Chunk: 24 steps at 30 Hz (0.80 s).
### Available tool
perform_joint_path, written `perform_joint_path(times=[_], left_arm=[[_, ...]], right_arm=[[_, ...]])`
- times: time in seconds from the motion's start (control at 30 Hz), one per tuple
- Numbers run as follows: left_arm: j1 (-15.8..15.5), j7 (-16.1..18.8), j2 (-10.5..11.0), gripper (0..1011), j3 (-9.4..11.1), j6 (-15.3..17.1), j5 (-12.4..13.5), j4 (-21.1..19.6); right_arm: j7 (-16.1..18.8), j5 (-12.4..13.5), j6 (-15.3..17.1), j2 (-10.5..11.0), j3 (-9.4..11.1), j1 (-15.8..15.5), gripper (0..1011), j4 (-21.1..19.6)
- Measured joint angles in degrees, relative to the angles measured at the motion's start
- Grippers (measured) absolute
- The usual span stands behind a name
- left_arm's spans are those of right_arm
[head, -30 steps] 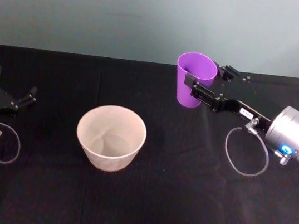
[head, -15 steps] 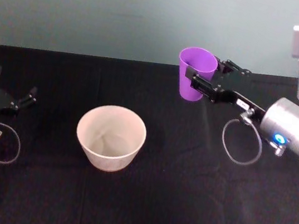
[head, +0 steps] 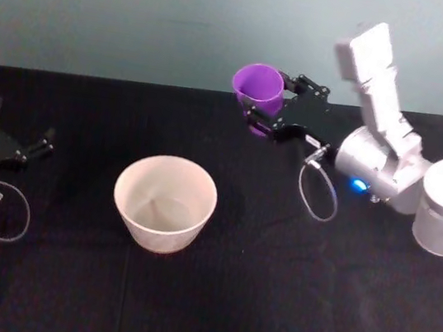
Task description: Pick up the cup and pour the mung beans from the cup into the bowl.
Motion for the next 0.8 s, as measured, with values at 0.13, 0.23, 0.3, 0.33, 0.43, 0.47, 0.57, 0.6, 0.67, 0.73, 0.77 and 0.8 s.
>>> perform_joint_path(times=[0.13, 0.23, 0.3, 0.33, 0.43, 0.47, 0.57, 0.6, 0.67, 0.73, 0.77, 0.8], left_arm=[[0.0, 0.0, 0.0, 1000, 0.0, 0.0, 0.0, 0.0], [0.0, 0.0, 0.0, 1000, 0.0, 0.0, 0.0, 0.0], [0.0, 0.0, 0.0, 1000, 0.0, 0.0, 0.0, 0.0], [0.0, 0.0, 0.0, 1000, 0.0, 0.0, 0.0, 0.0], [0.0, 0.0, 0.0, 1000, 0.0, 0.0, 0.0, 0.0], [0.0, 0.0, 0.0, 1000, 0.0, 0.0, 0.0, 0.0], [0.0, 0.0, 0.0, 1000, 0.0, 0.0, 0.0, 0.0], [0.0, 0.0, 0.0, 1000, 0.0, 0.0, 0.0, 0.0], [0.0, 0.0, 0.0, 1000, 0.0, 0.0, 0.0, 0.0], [0.0, 0.0, 0.0, 1000, 0.0, 0.0, 0.0, 0.0], [0.0, 0.0, 0.0, 1000, 0.0, 0.0, 0.0, 0.0], [0.0, 0.0, 0.0, 1000, 0.0, 0.0, 0.0, 0.0]], right_arm=[[-3.2, -10.6, -6.2, 0.7, -4.3, 0.0, 715, 0.6], [-5.2, -15.9, -8.9, 1.2, -6.1, 0.0, 715, 0.7], [-7.1, -20.5, -11.0, 1.6, -7.4, 0.0, 715, 0.7], [-8.2, -23.1, -12.1, 1.8, -8.2, -0.1, 715, 0.8], [-10.0, -27.8, -13.7, 2.2, -9.5, 0.0, 715, 0.8], [-10.4, -29.0, -14.0, 2.3, -9.9, 0.0, 715, 0.8], [-11.7, -33.4, -14.9, 2.6, -11.3, 0.0, 715, 0.5], [-12.0, -34.4, -15.1, 2.7, -11.7, 0.0, 715, 0.4], [-12.5, -37.0, -15.5, 2.8, -12.5, 0.0, 715, 0.2], [-12.6, -38.4, -15.6, 2.8, -13.0, 0.1, 715, 0.0], [-12.7, -39.1, -15.7, 2.9, -13.2, 0.1, 715, 0.0], [-12.7, -40.4, -15.9, 2.9, -13.6, 0.1, 715, -0.2]])
